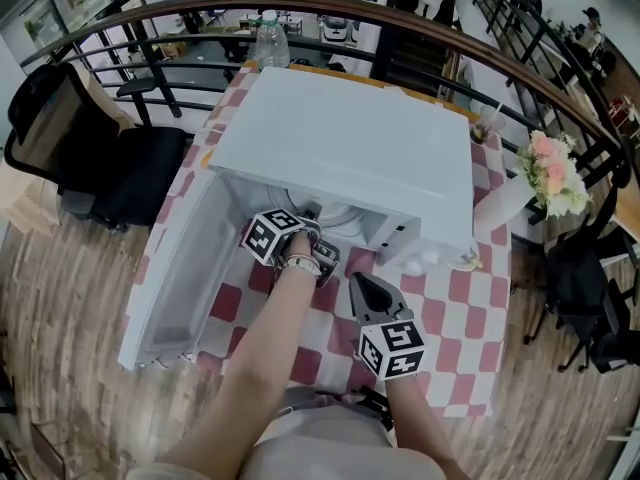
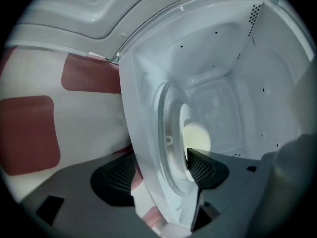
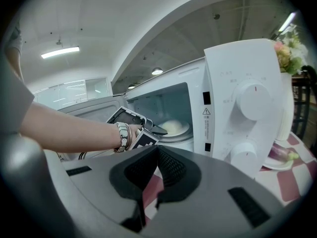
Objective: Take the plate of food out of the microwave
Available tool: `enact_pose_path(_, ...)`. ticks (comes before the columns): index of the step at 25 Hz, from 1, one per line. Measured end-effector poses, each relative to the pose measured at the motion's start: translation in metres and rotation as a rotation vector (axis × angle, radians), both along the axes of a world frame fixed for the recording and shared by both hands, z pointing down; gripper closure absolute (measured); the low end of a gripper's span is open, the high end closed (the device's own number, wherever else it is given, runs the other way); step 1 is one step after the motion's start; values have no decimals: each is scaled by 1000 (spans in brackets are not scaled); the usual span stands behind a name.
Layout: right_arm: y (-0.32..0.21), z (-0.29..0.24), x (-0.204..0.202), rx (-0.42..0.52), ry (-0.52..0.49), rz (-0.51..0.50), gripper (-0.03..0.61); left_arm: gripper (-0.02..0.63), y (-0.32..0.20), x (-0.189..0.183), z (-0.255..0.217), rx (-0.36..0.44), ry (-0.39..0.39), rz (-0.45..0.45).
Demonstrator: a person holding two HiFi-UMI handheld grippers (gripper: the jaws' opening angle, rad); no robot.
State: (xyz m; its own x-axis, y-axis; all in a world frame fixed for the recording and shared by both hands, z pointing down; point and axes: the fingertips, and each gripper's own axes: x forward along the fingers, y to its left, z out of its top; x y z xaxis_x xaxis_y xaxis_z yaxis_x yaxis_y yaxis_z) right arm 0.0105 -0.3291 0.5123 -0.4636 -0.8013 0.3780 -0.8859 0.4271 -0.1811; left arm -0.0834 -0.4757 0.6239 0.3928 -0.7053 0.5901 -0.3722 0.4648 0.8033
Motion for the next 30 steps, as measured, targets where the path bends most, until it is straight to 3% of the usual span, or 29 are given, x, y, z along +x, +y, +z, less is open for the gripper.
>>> enact_pose_path(18, 8, -8, -6, 10, -2, -29, 554, 350, 20, -5, -7, 23, 4, -2)
enact_pose_path(30, 14, -12, -2, 7, 4, -29, 554, 477, 27, -6, -19, 40, 10, 7)
